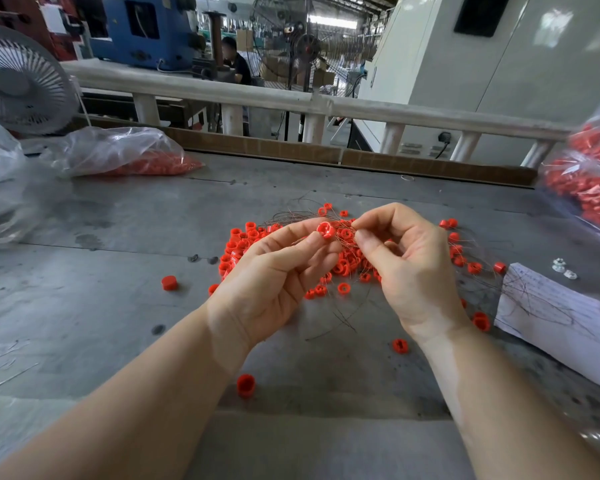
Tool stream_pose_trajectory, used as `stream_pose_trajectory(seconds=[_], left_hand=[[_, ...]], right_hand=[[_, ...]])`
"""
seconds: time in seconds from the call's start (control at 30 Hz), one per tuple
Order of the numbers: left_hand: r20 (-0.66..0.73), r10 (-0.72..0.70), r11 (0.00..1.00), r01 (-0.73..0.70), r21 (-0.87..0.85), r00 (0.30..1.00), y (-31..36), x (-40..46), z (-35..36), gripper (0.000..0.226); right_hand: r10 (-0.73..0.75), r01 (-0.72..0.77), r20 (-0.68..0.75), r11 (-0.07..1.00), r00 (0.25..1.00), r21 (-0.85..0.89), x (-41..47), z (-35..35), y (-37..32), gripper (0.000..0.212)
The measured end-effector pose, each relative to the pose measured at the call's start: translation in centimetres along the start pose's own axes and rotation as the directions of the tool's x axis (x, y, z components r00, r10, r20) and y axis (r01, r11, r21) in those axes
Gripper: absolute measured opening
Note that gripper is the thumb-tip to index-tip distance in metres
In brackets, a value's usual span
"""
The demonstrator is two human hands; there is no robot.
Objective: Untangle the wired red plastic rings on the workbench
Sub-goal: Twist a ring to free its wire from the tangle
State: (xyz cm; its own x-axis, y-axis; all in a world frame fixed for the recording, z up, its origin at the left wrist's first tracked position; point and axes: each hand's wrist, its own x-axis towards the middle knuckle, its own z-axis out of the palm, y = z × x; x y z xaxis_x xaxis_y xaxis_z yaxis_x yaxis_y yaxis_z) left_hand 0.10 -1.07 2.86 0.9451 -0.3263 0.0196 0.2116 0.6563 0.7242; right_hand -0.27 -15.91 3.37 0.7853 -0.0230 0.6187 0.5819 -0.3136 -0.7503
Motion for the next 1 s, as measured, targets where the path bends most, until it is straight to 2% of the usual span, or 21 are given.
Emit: stream_pose_trajectory(seconds=[0.43, 0.7, 0.83, 1.0], left_hand=[[-0.046, 0.047, 0.995, -0.042, 0.089, 0.998, -0.24, 0.11, -0.05, 0.018], [-0.089, 0.041, 0.993, -0.030, 0.115, 0.995, -0.22, 0.12, 0.01, 0.042], [-0.096, 0.062, 0.991, -0.050, 0.128, 0.993, -0.35, 0.17, -0.03, 0.035], [-0.066, 0.130, 0.957, -0.107, 0.271, 0.989, -0.80, 0.21, -0.24, 0.022]], right_hand=[[-0.003, 0.003, 0.013, 1.000, 1.000, -0.002, -0.02, 0.05, -0.10, 0.025], [0.024, -0.022, 0.049, 0.999, 0.998, -0.028, -0.04, 0.13, 0.11, 0.029], [0.026, -0.024, 0.050, 0.999, 0.998, -0.032, -0.04, 0.12, 0.19, 0.029], [0.018, -0.015, 0.052, 0.999, 0.999, -0.050, -0.09, 0.18, 0.21, 0.029]])
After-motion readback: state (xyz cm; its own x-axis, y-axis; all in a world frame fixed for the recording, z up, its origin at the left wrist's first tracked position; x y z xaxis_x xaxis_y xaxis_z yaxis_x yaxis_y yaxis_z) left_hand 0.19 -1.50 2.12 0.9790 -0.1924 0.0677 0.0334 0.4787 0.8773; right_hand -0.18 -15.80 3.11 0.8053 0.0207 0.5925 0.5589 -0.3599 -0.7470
